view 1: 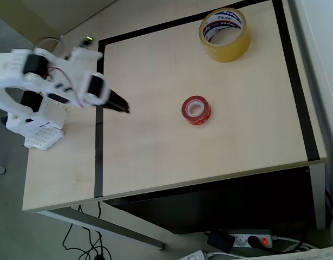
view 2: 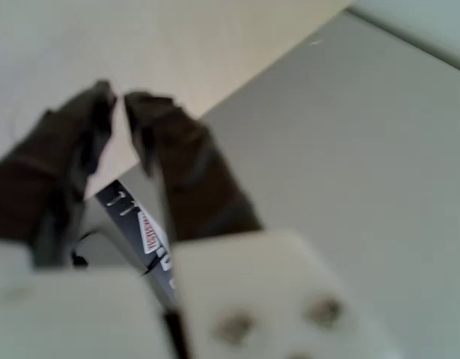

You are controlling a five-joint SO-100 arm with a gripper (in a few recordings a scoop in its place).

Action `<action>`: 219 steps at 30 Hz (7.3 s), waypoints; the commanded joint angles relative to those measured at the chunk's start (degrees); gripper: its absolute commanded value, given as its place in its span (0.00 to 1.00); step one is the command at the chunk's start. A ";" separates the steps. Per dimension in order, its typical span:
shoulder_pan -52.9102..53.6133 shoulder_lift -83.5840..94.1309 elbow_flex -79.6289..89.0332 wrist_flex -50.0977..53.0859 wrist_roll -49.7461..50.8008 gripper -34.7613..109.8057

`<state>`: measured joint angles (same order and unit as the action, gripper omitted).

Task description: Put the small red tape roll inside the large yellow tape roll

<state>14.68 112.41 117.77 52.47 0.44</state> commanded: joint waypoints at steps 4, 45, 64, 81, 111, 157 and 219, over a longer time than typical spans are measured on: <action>3.08 -18.63 -23.03 3.25 -5.80 0.32; -6.15 -83.67 -123.75 42.54 -16.17 0.47; -7.82 -93.52 -125.77 39.11 -16.17 0.47; -10.63 -91.49 -119.88 45.79 -19.51 0.41; -14.77 -74.00 -127.79 26.19 -21.80 0.24; -29.27 -89.56 -112.24 -14.68 -29.62 0.33; -12.22 54.84 42.45 5.71 -0.79 0.26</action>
<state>4.13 166.03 159.26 58.54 -1.23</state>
